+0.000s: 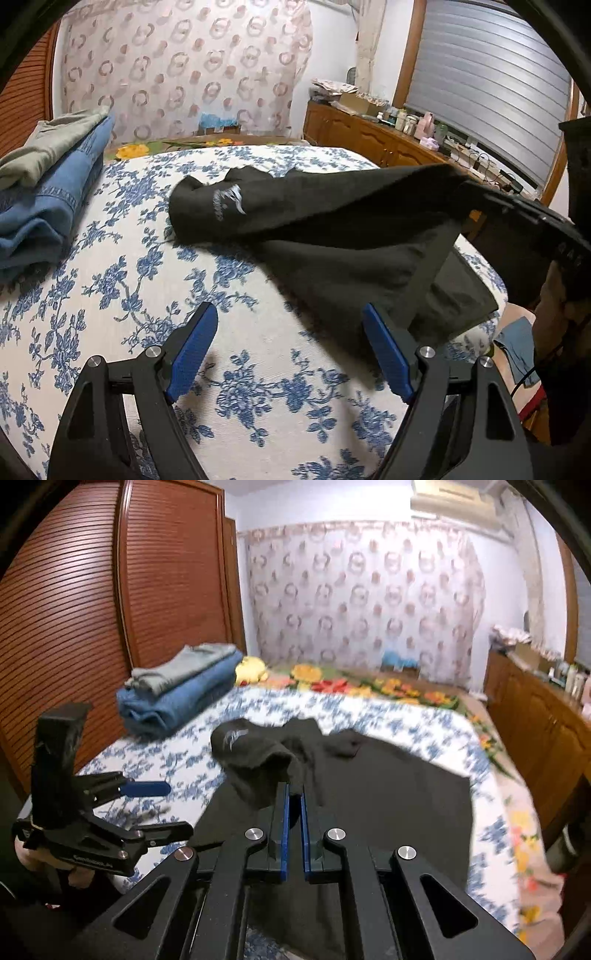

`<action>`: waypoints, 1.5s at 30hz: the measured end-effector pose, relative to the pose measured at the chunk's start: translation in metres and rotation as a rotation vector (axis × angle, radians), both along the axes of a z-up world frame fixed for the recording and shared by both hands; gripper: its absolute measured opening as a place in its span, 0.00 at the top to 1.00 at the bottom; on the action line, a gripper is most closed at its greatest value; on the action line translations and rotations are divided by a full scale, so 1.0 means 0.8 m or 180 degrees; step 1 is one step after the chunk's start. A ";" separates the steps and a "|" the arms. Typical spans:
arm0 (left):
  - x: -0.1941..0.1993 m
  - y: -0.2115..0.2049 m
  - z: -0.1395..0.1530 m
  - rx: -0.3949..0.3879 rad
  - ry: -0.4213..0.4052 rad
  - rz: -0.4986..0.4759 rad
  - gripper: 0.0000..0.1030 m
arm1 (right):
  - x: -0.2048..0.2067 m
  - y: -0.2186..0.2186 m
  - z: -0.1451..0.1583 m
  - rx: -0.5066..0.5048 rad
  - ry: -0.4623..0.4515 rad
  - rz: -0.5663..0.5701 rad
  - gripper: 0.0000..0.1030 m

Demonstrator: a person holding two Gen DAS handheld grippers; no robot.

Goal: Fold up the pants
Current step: 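Lift the edge with the right gripper, fold it over the garment, release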

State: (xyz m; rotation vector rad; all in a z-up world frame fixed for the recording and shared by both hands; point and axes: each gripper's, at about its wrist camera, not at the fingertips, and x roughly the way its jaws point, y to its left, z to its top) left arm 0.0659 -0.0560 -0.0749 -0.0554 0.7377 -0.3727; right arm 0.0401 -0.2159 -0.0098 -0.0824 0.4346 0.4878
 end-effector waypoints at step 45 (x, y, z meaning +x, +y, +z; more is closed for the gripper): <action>-0.001 -0.074 -0.015 0.0209 0.0118 -0.0358 0.21 | -0.071 -0.072 -0.049 -0.0174 0.0723 -0.0655 0.95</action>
